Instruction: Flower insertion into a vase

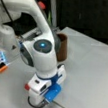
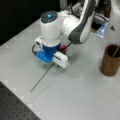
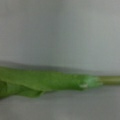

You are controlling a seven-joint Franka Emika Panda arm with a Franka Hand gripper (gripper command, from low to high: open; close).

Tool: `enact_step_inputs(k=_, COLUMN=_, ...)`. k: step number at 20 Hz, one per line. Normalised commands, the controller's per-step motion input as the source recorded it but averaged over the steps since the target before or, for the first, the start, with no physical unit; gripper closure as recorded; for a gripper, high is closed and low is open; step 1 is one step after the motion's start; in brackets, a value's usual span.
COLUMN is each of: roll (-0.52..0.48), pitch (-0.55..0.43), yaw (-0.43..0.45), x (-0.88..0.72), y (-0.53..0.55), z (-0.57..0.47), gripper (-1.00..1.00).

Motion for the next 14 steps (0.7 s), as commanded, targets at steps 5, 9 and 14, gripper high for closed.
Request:
enact_step_inputs(k=5, roll=-0.079, pitch=0.027, yaw=0.180, x=0.16, y=-0.12, z=-0.06, gripper=-1.00)
enact_step_inputs(k=9, roll=-0.057, pitch=0.030, yaw=0.125, x=0.19, y=-0.10, z=-0.07, gripper=-1.00)
enact_step_inputs(k=14, roll=-0.032, pitch=0.010, yaw=0.117, x=0.19, y=-0.08, z=-0.02, gripper=1.00)
